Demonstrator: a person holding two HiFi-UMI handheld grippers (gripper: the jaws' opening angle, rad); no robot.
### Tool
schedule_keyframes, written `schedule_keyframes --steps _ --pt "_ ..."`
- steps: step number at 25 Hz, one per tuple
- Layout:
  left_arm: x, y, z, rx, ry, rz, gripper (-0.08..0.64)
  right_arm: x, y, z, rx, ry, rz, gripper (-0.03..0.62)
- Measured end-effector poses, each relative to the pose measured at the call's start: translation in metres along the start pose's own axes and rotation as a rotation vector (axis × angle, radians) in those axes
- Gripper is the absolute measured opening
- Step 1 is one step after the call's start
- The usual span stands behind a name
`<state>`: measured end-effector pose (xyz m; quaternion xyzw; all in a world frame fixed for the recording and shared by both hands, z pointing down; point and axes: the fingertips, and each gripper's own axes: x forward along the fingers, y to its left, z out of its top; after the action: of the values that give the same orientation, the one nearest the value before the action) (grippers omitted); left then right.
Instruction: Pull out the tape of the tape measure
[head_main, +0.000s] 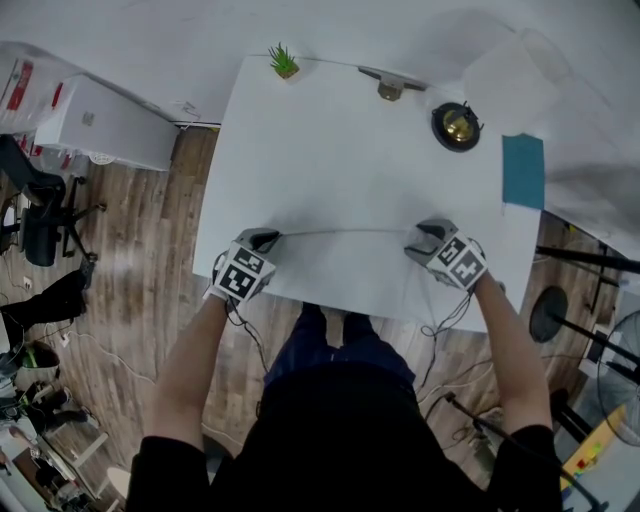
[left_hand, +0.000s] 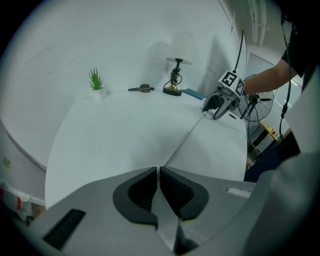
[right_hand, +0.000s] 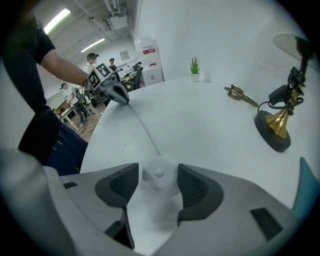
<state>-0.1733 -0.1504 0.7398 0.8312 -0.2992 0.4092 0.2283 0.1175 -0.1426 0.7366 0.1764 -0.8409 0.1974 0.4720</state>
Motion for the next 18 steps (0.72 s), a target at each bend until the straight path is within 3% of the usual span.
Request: schedule_keyframes --steps 11,18 --pt "-0.02 -0.001 -0.002 -0.109 -0.059 0.002 0.061 -0.028 -0.004 0.008 0.1 -0.127 -0.048 0.284" --pt "-0.045 0.001 0.001 -0.111 -0.094 0.035 0.063 -0.058 -0.004 0.017 0.106 -0.195 -0.107 0.263"
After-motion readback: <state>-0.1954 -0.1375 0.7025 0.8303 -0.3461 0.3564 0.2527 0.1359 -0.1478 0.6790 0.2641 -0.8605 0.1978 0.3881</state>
